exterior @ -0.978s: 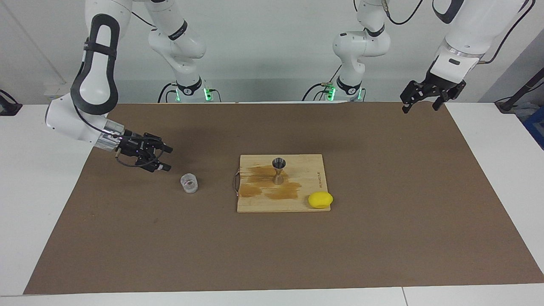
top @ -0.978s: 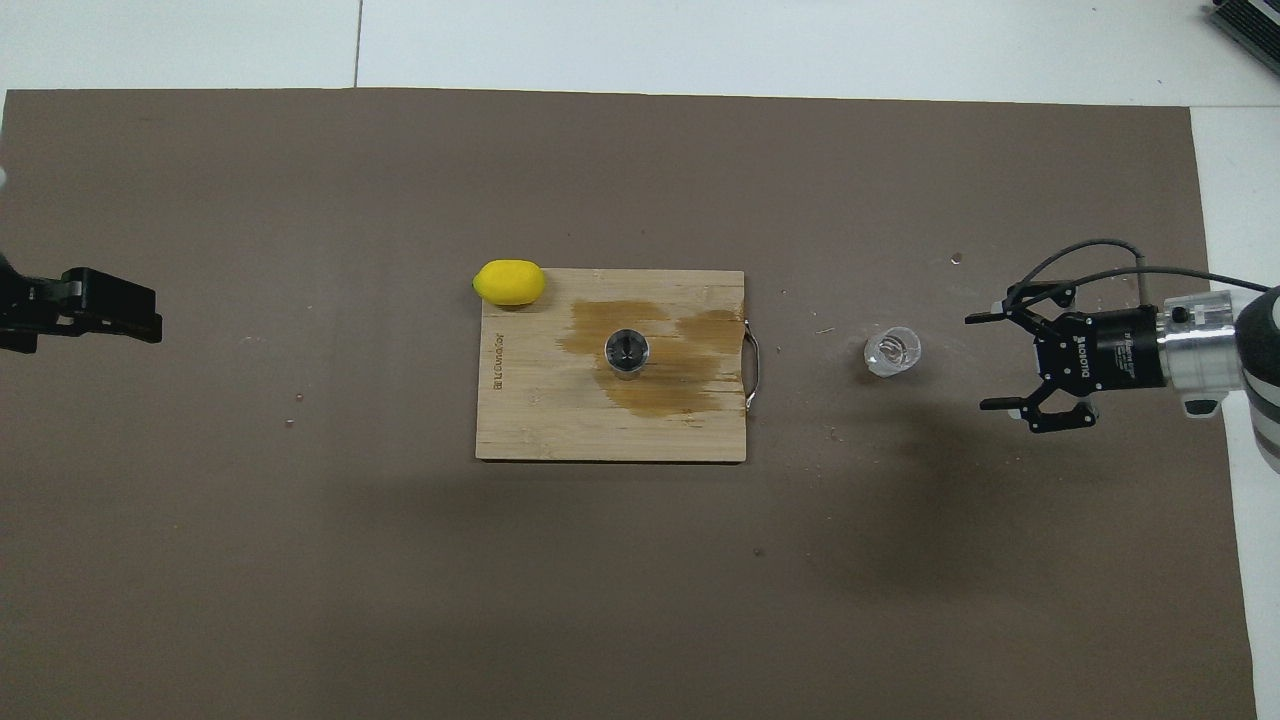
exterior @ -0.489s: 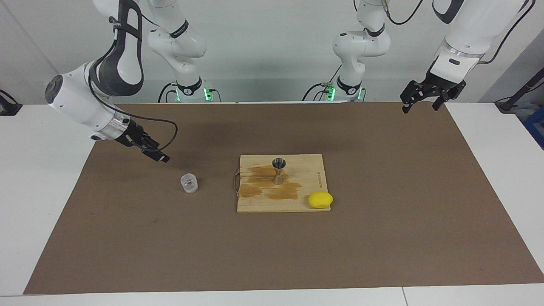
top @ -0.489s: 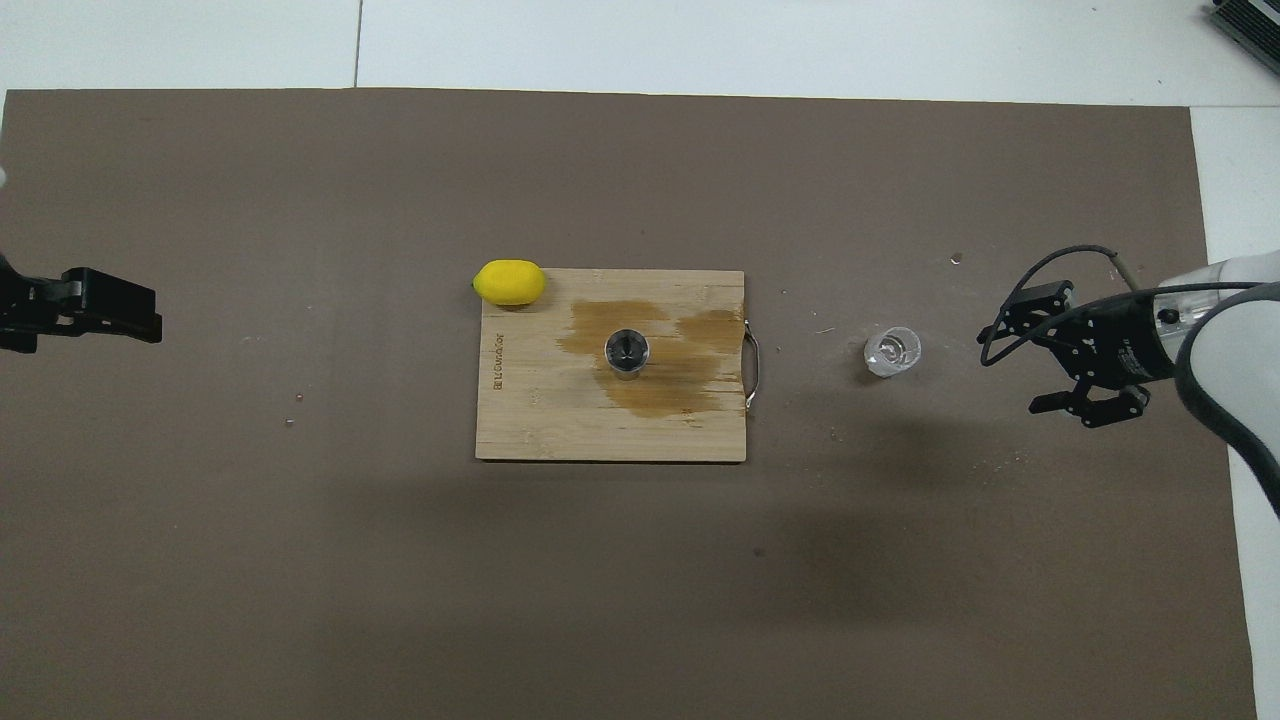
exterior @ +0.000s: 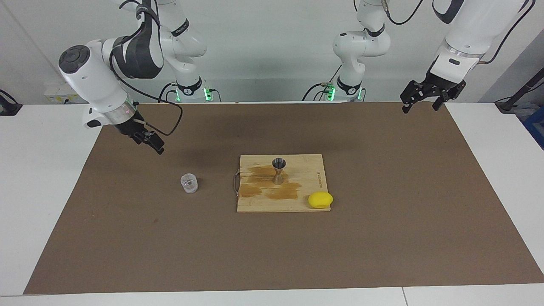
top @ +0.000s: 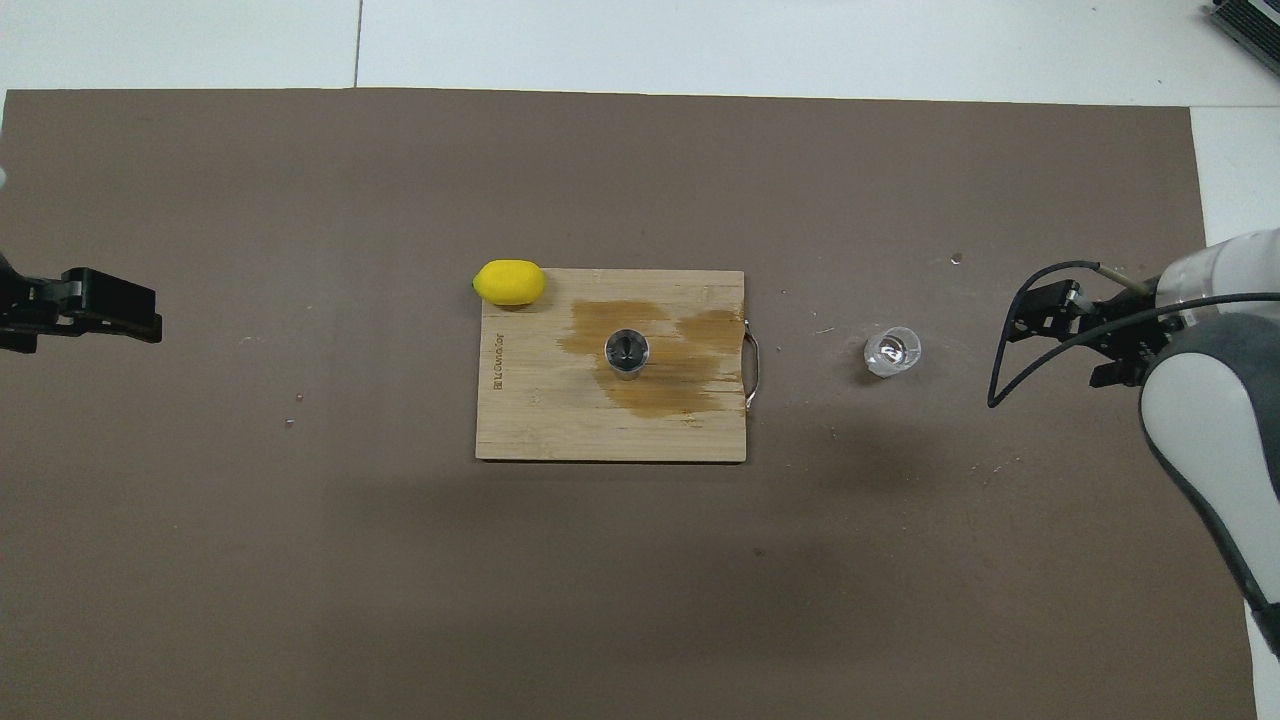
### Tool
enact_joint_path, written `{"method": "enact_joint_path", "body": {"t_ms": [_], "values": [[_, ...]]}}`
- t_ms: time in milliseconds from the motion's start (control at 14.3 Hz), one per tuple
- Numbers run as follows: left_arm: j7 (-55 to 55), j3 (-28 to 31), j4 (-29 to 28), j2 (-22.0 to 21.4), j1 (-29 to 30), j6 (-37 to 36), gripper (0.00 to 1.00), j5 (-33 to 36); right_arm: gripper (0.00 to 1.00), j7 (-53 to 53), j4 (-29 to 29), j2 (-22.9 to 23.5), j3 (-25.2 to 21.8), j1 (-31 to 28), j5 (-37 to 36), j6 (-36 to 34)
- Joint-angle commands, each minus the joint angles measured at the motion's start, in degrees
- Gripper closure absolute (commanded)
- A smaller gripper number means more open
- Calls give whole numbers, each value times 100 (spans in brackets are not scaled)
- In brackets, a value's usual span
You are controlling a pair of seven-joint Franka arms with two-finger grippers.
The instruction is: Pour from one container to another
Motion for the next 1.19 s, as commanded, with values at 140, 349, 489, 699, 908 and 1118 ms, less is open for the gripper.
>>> {"method": "enact_joint_path", "body": {"t_ms": [140,349,489,699,908,1118], "values": [[-50,4,-57,-95,28,13,0,-76,0,-609,242,-189,-136,331,-712,-234],[-50,4,-57,-95,28,13,0,-76,0,-871,574,-260,-672,753,-766,-769],[-42,4,-57,-95,28,13,0,-76,0,-1127,690,-373,-779,799,-653,-1086],[-42,4,-57,-95,37,13,0,-76,0,-1110,690,-444,-744,807,-616,-1061],[-42,4,-57,-95,37,13,0,-76,0,-1215,725,-435,-787,790,-608,-991],[-42,4,-65,-95,37,13,0,-76,0,-1576,1233,-182,-919,955,-713,-1113]]}}
